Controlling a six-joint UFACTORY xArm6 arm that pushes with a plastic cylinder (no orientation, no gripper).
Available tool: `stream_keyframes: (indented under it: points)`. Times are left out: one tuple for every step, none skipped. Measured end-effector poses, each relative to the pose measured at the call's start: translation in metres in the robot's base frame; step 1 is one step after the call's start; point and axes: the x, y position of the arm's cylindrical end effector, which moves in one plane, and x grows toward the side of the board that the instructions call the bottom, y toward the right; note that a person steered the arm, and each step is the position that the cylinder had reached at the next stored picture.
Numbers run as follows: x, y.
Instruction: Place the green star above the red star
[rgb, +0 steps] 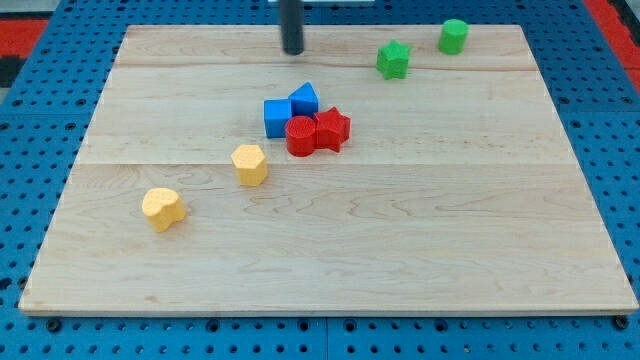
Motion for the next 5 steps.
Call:
stream_keyframes:
  points:
    - [-0.001, 0.101]
    - [0.010, 0.140]
    - [0.023, 0.074]
    - [0.047, 0.011]
    - [0.031, 0.007]
